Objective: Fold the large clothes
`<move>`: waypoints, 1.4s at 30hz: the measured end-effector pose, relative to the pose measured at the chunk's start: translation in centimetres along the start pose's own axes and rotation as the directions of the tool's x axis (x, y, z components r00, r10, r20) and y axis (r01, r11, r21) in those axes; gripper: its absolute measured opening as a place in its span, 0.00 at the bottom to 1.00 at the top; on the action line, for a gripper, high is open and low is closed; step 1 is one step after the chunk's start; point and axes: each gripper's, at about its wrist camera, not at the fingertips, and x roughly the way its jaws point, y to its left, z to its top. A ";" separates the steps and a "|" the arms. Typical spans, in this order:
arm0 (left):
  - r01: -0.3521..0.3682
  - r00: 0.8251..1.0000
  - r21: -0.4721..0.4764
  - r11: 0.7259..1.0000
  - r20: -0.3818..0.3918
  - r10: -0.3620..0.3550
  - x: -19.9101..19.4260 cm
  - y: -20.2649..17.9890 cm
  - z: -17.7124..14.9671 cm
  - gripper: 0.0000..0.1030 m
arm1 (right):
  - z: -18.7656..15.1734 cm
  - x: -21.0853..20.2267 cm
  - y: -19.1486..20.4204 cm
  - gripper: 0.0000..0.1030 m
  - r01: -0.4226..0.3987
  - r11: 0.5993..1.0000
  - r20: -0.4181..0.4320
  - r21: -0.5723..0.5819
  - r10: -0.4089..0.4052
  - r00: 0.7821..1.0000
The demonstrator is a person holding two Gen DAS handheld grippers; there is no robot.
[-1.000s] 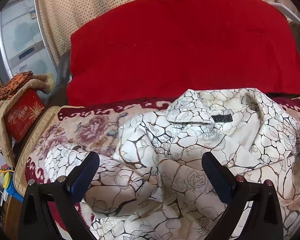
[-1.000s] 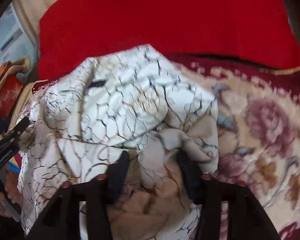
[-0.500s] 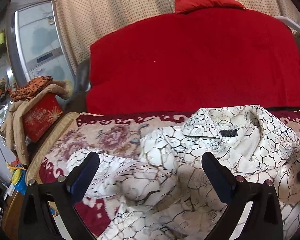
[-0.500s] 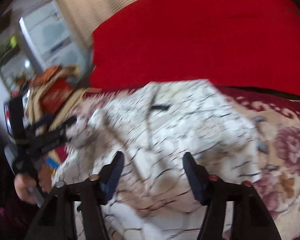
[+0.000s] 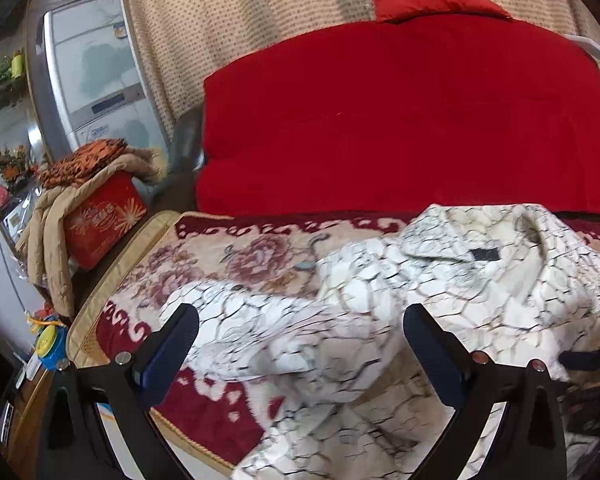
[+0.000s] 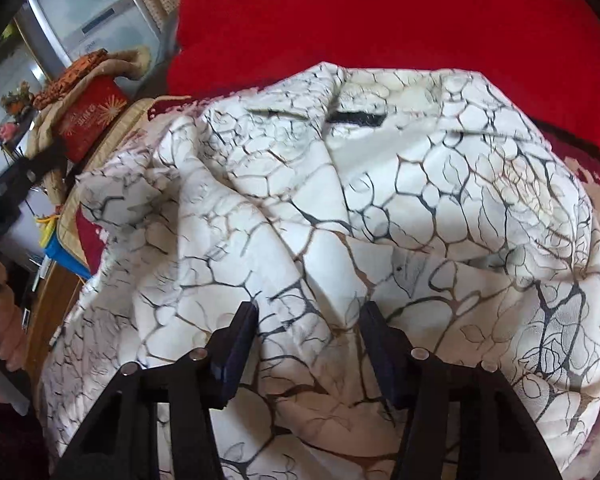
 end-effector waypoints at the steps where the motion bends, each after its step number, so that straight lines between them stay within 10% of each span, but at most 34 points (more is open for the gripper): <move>1: -0.007 1.000 -0.003 1.000 -0.002 0.007 0.1 0.2 -0.1 0.99 | 0.0 -0.6 0.0 0.57 -0.028 1.000 0.018 0.014 0.027 0.999; 8: -0.042 0.999 -0.064 0.997 0.004 0.042 0.1 3.4 -0.1 0.99 | 1.0 -3.2 1.7 0.57 -0.115 0.993 0.163 -0.013 0.116 0.980; 15: -0.051 0.998 -0.078 0.996 0.017 0.053 -0.2 4.2 0.0 0.99 | 1.7 1.9 2.4 0.57 -0.039 0.999 0.027 0.022 0.039 0.999; 26: -0.063 0.998 -0.088 0.994 0.021 0.065 -0.1 5.3 -0.2 0.99 | 2.1 -1.4 2.8 0.60 -0.110 0.993 0.203 0.039 0.100 0.974; 33: -0.077 0.997 -0.090 0.993 0.006 0.078 0.8 5.9 -0.2 0.99 | 2.7 1.9 2.4 0.60 -0.049 0.996 0.092 0.073 0.042 0.995; 42: 0.026 0.969 -0.338 0.941 -0.221 -0.106 8.2 15.3 -1.7 0.99 | 2.6 -2.4 0.4 0.61 -0.186 0.973 0.247 0.138 0.148 0.958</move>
